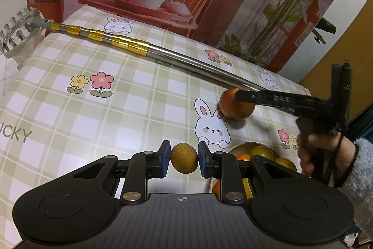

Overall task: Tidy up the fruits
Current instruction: 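Grasp the red apple with the right tool while the left tool carries the brown fruit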

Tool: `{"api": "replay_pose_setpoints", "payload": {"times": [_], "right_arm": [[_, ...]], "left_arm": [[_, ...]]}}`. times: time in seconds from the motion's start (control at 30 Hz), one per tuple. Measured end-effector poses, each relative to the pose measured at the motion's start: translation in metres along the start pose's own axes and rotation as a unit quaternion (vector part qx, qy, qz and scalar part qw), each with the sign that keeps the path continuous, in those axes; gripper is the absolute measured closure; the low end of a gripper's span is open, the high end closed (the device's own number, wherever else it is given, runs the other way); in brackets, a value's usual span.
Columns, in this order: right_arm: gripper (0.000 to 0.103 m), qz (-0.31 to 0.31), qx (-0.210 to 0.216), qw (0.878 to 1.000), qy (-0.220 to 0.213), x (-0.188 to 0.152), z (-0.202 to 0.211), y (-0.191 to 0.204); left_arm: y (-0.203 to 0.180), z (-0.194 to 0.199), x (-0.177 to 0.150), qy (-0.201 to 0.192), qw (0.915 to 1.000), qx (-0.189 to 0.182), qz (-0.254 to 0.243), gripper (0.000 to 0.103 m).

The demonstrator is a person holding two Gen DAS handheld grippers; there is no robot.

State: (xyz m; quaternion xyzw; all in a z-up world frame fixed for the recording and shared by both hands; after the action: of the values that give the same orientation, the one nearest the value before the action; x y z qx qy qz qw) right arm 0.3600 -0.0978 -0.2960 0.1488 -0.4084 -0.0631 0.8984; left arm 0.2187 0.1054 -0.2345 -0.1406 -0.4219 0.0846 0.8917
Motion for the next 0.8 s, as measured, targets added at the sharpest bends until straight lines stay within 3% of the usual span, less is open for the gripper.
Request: {"api": "replay_pose_setpoints", "payload": {"times": [0.23, 0.43, 0.8], "right_arm": [[0.041, -0.063, 0.009, 0.997, 0.034, -0.004, -0.021, -0.007], [0.043, -0.039, -0.007, 0.999, 0.030, -0.006, -0.016, 0.001], [0.044, -0.020, 0.019, 0.999, -0.032, -0.008, 0.060, 0.001]], "left_arm": [[0.001, -0.003, -0.002, 0.003, 1.0000, -0.004, 0.007, 0.076], [0.000, -0.004, -0.005, 0.007, 0.9999, -0.010, 0.009, 0.076], [-0.035, -0.008, -0.012, 0.017, 0.9982, -0.048, -0.032, 0.076]]}}
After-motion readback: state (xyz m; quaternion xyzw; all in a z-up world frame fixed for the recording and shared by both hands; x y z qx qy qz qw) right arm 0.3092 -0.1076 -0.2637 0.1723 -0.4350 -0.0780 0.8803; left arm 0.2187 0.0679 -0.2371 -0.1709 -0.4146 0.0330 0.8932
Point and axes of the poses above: each gripper's, at about its wrist camera, not at the fingertips, and z roughly against the way its jaws point, y to its left, x to its top, the point moved 3 cm from there along -z, roughly the way its jaws point, and after that the axes turned 12 degrees about -y, right-handed, at the moved point
